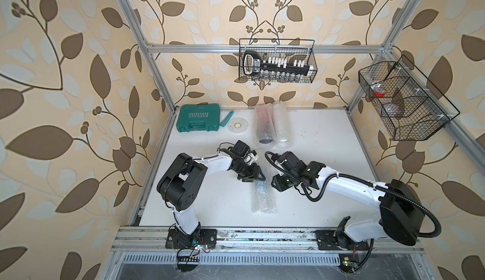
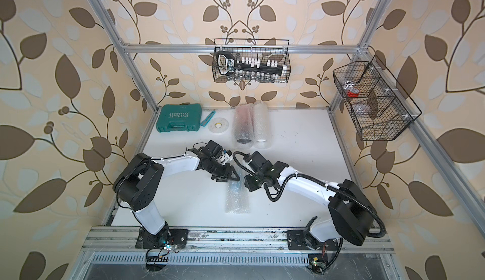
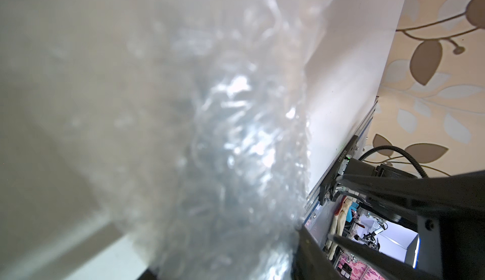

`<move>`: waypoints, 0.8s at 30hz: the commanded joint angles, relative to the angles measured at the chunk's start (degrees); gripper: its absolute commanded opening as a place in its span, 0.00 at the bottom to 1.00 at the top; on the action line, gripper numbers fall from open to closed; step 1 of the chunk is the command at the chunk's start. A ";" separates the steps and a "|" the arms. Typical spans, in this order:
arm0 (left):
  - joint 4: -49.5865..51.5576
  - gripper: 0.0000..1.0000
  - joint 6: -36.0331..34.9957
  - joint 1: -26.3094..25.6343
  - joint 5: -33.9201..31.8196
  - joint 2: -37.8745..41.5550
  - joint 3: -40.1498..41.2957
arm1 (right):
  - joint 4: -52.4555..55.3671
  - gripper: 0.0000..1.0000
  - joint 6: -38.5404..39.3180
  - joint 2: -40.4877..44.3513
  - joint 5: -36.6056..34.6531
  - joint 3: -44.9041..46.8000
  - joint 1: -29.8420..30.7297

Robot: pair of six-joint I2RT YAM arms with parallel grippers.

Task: Unwrap the vase from the bubble wrap
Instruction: Unwrap the bubble wrap at the center of the board.

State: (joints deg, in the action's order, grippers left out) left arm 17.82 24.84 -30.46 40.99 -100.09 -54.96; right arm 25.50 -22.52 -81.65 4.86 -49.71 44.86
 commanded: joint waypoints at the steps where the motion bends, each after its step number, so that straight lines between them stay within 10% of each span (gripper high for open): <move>1: 2.04 0.49 1.11 -0.81 -1.96 1.56 1.15 | -4.21 0.39 -1.37 -0.07 -2.76 0.54 0.47; 24: 2.51 0.49 2.49 -1.27 -1.97 2.25 1.62 | 1.12 0.34 -2.76 -13.80 -17.75 -9.92 4.35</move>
State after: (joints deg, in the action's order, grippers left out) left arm 17.87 27.27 -31.18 39.94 -99.07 -54.22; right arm 23.70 -24.27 -94.02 -9.78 -58.00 48.73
